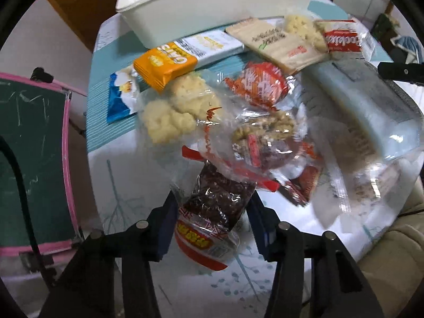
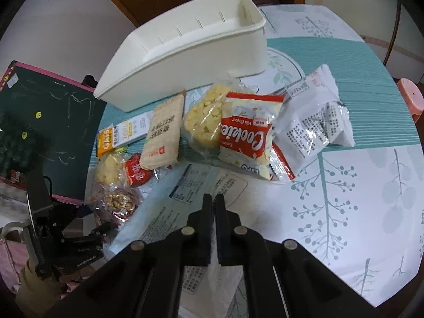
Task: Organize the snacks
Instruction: 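Grasp the red-striped candy pack with left tool while right tool grasps white packet, then release the candy pack into the white tray while the right tool drops the packet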
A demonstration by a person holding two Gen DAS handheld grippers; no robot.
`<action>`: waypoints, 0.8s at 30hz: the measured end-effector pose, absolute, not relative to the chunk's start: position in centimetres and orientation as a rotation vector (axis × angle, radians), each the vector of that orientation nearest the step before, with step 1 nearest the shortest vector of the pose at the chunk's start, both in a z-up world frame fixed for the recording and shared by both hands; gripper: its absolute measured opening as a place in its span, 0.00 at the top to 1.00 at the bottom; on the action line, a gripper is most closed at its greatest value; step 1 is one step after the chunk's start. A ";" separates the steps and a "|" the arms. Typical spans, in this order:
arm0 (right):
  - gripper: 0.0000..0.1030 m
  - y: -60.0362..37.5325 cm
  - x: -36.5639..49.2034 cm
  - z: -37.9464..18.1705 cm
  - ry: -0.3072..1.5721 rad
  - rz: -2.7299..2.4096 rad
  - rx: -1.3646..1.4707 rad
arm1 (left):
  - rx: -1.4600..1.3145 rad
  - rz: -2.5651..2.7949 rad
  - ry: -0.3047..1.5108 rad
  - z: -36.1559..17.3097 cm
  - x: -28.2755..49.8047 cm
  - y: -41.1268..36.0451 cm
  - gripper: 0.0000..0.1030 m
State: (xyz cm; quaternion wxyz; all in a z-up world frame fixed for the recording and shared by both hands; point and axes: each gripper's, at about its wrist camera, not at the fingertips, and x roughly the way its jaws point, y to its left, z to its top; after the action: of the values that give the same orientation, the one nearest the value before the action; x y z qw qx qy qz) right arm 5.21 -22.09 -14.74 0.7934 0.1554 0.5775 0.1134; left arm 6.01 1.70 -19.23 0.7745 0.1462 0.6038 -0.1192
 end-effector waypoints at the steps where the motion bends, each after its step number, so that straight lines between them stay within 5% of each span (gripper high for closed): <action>1: 0.99 -22.2 5.0 -14.3 1.228 0.245 0.328 | 0.307 -0.254 1.301 -18.7 5.6 2.0 0.52; 15: 1.00 -22.5 3.5 -4.6 0.971 0.276 0.167 | 0.214 -0.266 1.050 -5.7 5.8 2.2 0.52; 24: 1.00 -20.8 8.8 1.1 0.850 0.255 0.040 | 0.150 -0.190 0.962 -0.3 15.4 1.0 0.52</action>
State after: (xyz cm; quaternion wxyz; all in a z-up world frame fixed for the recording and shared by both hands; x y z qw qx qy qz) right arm 8.81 -20.77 1.10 0.9030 0.0191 0.4111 0.1233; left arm 15.43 0.98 -0.27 0.8795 0.0721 0.4615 -0.0910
